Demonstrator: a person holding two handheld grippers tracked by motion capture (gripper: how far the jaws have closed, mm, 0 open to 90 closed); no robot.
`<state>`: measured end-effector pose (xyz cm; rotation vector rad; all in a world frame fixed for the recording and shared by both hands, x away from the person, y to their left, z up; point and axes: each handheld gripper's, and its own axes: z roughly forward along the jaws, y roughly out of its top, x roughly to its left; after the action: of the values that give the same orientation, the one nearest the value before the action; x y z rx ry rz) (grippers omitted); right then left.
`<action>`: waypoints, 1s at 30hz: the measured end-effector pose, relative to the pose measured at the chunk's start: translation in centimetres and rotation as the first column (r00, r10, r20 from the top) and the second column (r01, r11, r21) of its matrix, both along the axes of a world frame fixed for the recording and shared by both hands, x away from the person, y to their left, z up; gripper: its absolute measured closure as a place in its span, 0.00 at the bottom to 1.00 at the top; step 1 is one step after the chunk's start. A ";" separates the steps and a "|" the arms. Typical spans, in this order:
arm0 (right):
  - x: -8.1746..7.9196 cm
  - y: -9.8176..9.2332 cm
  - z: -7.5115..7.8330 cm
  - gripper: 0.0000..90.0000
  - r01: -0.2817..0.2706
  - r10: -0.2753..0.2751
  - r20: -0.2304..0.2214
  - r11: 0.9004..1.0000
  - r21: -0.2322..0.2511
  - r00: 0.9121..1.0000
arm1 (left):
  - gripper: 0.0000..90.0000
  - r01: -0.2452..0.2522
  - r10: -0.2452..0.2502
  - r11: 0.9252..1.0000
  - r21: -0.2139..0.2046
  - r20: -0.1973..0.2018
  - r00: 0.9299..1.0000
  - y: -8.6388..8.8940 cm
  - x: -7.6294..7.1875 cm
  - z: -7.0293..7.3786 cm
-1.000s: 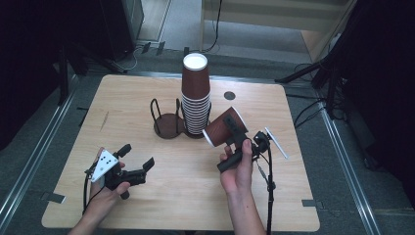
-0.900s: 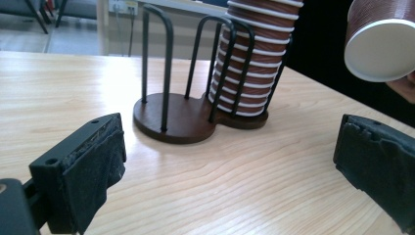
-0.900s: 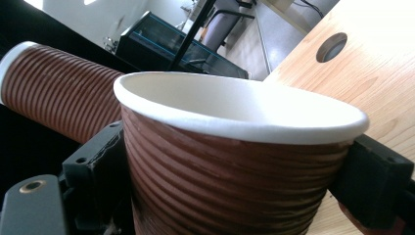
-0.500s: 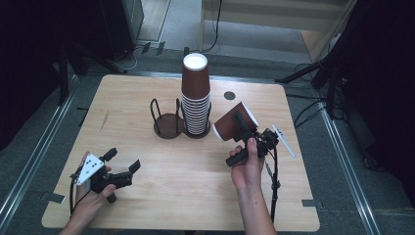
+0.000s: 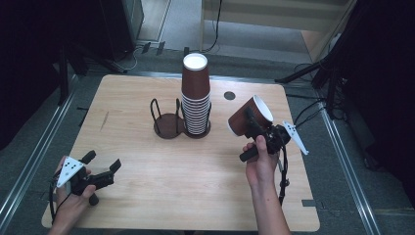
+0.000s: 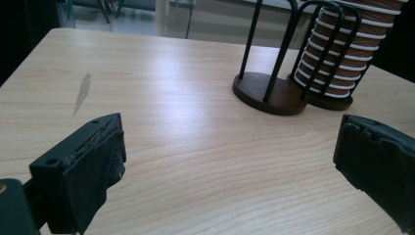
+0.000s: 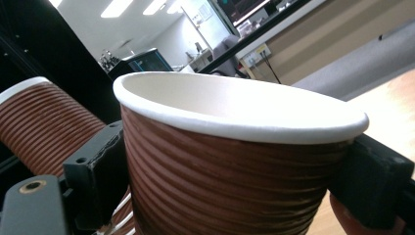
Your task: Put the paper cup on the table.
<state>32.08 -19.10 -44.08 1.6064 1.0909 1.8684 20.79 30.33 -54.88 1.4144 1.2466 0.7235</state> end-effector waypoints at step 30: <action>4.0 -0.2 -1.0 0.13 0.162 -0.146 0.072 0.897 -0.412 0.987 | 0.00 -0.018 0.031 0.998 0.066 -0.202 0.979 0.6 1.1 -0.3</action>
<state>36.12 -19.35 -45.11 1.3571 1.2093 1.4363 21.86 30.89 -55.15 1.5580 1.4118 0.6527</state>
